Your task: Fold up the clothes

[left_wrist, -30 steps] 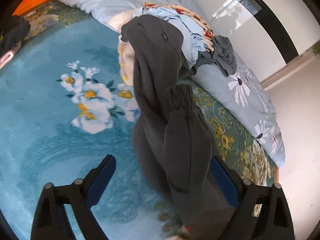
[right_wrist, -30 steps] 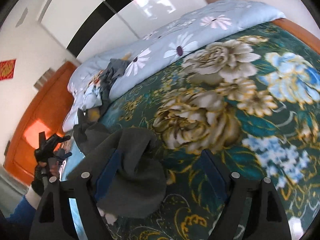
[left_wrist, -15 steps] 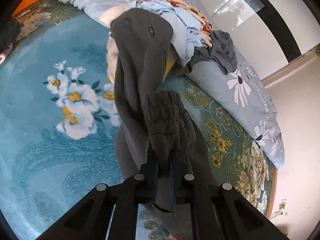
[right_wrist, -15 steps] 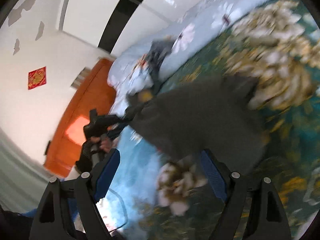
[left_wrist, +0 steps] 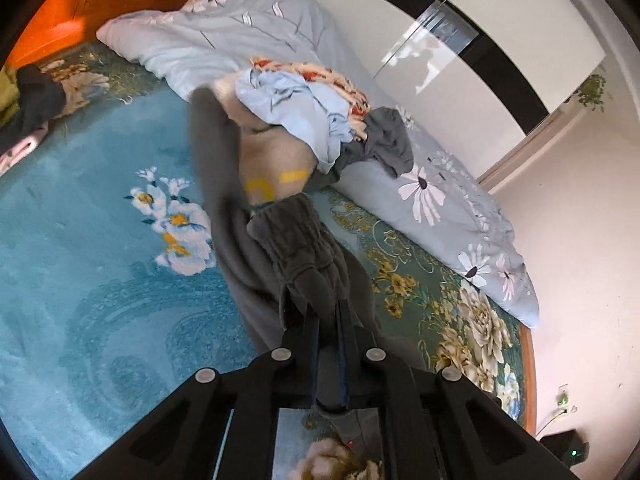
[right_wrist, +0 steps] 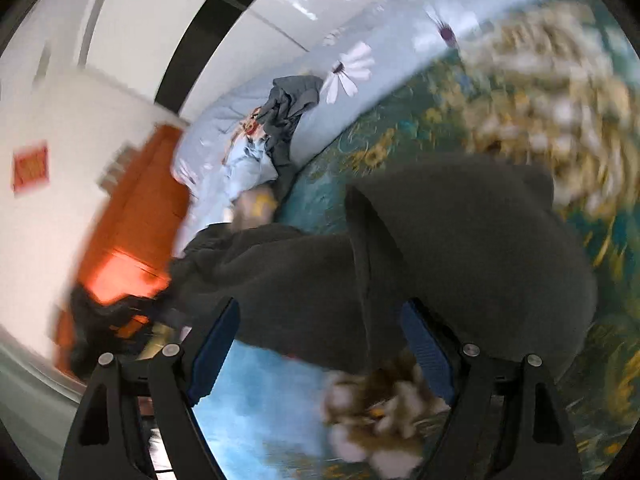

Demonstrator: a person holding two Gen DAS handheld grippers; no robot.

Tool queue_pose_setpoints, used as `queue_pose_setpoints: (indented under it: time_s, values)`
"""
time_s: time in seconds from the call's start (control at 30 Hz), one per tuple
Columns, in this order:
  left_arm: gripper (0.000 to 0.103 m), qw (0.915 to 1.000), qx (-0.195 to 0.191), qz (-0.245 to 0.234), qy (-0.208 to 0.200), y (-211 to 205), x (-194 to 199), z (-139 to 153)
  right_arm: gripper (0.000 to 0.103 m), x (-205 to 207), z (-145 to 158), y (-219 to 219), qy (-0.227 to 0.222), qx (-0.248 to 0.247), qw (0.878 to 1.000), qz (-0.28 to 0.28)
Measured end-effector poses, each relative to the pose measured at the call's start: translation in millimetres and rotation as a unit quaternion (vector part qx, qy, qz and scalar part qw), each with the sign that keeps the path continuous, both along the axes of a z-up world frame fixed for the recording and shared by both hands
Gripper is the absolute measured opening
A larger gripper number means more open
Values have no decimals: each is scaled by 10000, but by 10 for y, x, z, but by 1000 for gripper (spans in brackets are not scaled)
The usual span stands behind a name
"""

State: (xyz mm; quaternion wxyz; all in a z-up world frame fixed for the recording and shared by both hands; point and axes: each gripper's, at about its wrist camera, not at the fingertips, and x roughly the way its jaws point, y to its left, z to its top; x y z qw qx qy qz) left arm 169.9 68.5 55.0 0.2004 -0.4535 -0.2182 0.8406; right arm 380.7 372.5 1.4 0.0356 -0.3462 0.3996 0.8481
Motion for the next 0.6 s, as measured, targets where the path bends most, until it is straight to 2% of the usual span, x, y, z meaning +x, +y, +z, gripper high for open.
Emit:
queue_pose_setpoints:
  time_s: [0.07, 0.23, 0.4, 0.47, 0.5, 0.53, 0.6]
  values:
    - [8, 10000, -21, 29, 83, -109, 142, 30, 84, 2, -52, 50, -255, 207, 9991, -279]
    - [8, 9994, -195, -69, 262, -292, 460, 70, 84, 40, -250, 259, -715, 206, 9935, -861]
    - [8, 10000, -58, 26, -2, -547, 593, -143, 82, 174, -522, 534, -700, -482, 9894, -1174]
    - [8, 9998, 55, 94, -151, -647, 596, -276, 70, 237, -644, 644, -624, -959, 9860, -1215]
    - [8, 9996, 103, 114, -217, -688, 589, -350, 60, 264, -689, 674, -581, -1127, 9845, -1208]
    - [8, 9995, 116, 141, -262, -711, 592, -407, 43, 289, -721, 701, -549, -1235, 9835, -1200]
    - [8, 9988, 183, 200, -414, -741, 573, -564, 20, 338, -764, 750, -491, -1326, 9826, -1203]
